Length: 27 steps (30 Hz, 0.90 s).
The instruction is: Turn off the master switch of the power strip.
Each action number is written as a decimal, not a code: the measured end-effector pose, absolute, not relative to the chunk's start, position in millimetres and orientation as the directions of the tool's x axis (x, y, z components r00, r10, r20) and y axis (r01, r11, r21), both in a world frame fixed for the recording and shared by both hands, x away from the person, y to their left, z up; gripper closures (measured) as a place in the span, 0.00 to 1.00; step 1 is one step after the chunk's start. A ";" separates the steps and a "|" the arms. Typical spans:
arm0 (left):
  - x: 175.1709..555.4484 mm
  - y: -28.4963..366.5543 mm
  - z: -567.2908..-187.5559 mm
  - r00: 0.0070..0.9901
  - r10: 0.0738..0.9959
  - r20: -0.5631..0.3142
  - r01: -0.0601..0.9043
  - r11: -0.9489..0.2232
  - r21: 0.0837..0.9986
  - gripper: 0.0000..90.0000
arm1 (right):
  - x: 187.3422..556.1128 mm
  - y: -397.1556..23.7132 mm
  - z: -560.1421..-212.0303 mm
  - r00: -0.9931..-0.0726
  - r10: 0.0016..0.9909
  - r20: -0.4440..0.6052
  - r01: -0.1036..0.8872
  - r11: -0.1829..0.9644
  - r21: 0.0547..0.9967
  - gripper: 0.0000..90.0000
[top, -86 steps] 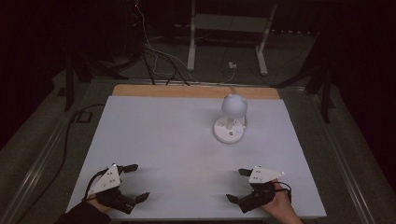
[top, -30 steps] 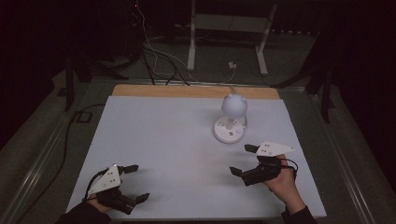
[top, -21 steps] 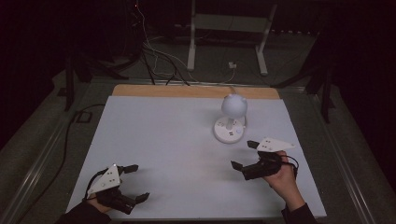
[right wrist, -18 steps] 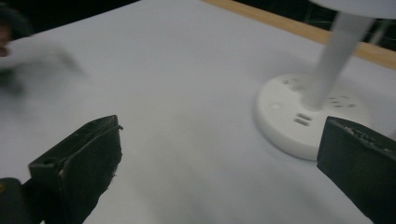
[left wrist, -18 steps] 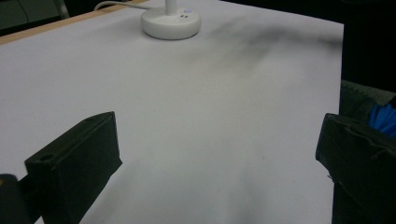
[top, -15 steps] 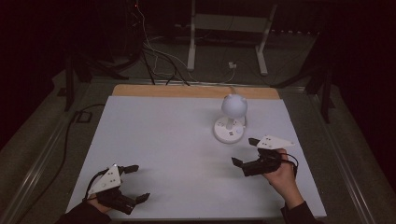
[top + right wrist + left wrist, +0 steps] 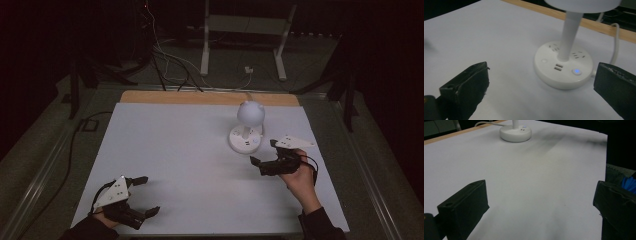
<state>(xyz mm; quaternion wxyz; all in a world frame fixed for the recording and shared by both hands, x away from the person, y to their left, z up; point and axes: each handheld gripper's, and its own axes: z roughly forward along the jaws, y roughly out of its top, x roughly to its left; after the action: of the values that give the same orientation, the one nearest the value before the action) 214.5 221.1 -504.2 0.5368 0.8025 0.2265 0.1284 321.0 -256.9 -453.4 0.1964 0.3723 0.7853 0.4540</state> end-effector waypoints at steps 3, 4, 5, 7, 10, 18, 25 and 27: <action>214.5 221.2 -504.2 0.864 0.501 -0.037 0.226 -0.321 0.920 0.00 | 326.6 -257.8 -454.0 -0.630 0.776 0.035 0.413 0.296 0.861 0.00; 214.5 221.3 -504.2 0.865 0.501 -0.038 0.226 -0.320 0.920 0.00 | 328.4 -258.0 -454.3 -0.624 0.781 0.039 0.417 0.290 0.861 0.00; 214.5 221.3 -504.1 0.865 0.501 -0.039 0.226 -0.319 0.920 0.00 | 330.4 -258.3 -455.0 -0.622 0.782 0.043 0.418 0.285 0.863 0.00; 214.4 221.2 -504.1 0.864 0.501 -0.037 0.225 -0.321 0.920 0.00 | 333.9 -258.3 -456.2 -0.611 0.790 0.041 0.425 0.284 0.859 0.00; 214.5 221.3 -504.2 0.864 0.502 -0.038 0.226 -0.320 0.920 0.00 | 340.4 -258.1 -457.9 -0.596 0.802 0.038 0.430 0.279 0.858 0.00; 214.2 221.2 -504.1 0.865 0.501 -0.036 0.224 -0.322 0.920 0.00 | 351.3 -257.0 -458.4 -0.580 0.814 0.037 0.435 0.271 0.859 0.00; 214.1 221.2 -504.1 0.864 0.502 -0.035 0.225 -0.324 0.919 0.00 | 365.2 -257.0 -457.9 -0.553 0.833 0.024 0.431 0.262 0.864 0.00; 214.1 221.2 -504.2 0.865 0.501 -0.035 0.225 -0.323 0.919 0.00 | 368.5 -256.4 -457.7 -0.548 0.836 0.017 0.430 0.264 0.863 0.00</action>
<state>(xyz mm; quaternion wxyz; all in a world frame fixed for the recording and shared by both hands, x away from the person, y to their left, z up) 214.1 221.2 -504.2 0.5361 0.8031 0.2261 0.1290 368.5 -256.4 -457.7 0.2300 0.4159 0.7611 0.4415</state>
